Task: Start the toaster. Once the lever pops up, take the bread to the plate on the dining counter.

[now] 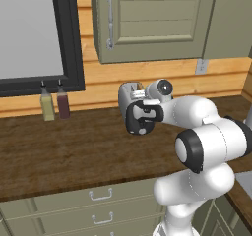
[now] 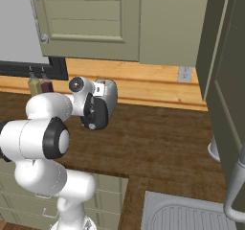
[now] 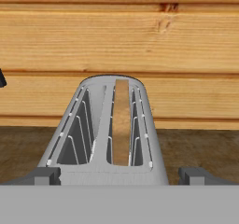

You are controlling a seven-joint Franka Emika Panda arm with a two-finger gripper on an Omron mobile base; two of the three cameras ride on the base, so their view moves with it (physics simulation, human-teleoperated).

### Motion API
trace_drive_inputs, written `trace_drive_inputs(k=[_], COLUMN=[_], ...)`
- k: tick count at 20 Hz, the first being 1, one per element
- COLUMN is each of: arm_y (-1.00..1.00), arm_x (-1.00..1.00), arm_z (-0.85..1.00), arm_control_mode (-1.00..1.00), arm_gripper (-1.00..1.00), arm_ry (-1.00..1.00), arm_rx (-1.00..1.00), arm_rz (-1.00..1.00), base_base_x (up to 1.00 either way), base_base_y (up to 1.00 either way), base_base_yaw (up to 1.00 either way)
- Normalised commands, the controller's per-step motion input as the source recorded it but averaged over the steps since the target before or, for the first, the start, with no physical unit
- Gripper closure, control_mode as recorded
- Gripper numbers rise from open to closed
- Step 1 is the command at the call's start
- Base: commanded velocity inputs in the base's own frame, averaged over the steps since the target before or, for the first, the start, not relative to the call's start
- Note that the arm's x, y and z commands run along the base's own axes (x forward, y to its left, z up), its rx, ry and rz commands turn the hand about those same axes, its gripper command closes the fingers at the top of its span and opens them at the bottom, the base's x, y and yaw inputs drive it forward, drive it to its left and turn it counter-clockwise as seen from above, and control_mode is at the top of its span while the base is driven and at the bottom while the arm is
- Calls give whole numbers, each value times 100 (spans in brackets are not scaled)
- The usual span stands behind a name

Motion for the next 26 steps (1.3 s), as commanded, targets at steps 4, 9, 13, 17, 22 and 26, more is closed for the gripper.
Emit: trace_drive_inputs(k=[4, 9, 13, 17, 22, 26], arm_y=[0, 0, 0, 0, 0, 0], arm_x=[0, 0, 0, 0, 6, 25], arm_z=[0, 0, 0, 0, 0, 0], arm_control_mode=[-100, -100, -100, -100, -100, -100], arm_gripper=[-100, -100, -100, -100, -100, -100], arm_ry=[0, 0, 0, 0, 0, 0], arm_rx=[0, 0, 0, 0, 0, 0], arm_rz=[0, 0, 0, 0, 0, 0], base_base_x=[0, 0, 0, 0, 0, 0], base_base_y=[0, 0, 0, 0, 0, 0], base_base_yaw=[0, 0, 0, 0, 0, 0])
